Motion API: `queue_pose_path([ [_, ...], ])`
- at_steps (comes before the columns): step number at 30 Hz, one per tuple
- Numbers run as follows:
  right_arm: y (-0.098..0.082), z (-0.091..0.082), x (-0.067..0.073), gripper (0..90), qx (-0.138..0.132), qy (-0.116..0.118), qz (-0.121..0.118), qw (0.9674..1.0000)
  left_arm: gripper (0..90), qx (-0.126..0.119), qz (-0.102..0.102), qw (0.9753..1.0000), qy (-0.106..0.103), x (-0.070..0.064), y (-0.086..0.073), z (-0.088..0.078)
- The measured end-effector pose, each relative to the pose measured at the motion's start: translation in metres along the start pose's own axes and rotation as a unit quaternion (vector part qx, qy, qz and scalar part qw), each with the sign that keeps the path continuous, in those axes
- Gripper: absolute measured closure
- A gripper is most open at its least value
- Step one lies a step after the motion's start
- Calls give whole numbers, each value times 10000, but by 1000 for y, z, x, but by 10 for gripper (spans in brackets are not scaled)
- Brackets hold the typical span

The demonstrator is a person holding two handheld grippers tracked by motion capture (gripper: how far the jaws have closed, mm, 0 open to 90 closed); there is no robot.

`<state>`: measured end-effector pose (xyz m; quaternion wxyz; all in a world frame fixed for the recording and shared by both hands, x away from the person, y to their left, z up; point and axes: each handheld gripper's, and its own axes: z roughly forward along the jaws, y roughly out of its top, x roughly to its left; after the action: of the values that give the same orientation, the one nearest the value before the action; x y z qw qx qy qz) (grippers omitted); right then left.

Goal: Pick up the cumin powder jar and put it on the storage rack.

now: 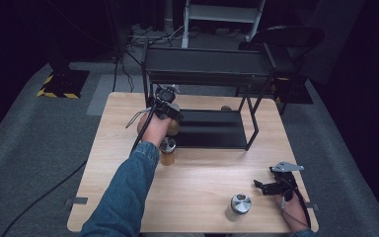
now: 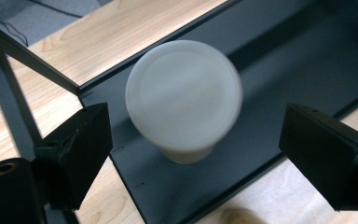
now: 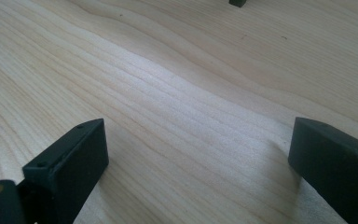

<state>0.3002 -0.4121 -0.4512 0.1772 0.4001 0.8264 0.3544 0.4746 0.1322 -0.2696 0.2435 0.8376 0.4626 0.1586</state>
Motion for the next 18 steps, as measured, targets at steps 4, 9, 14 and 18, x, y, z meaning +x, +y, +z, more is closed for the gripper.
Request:
queue_pose_path([
  [4,0,0,0,46,0,1,-1,10000,85,-137,47,9999,-74,-4,-9,-17],
  [9,0,0,0,46,0,6,-11,10000,66,-262,79,9996,-92,-5,-23,-39],
  [14,0,0,0,45,2,4,-14,10000,38,-330,74,9994,-54,-2,-44,-62],
  [18,0,0,0,45,4,3,-16,10000,38,-386,39,9992,68,-2,-63,-77],
])
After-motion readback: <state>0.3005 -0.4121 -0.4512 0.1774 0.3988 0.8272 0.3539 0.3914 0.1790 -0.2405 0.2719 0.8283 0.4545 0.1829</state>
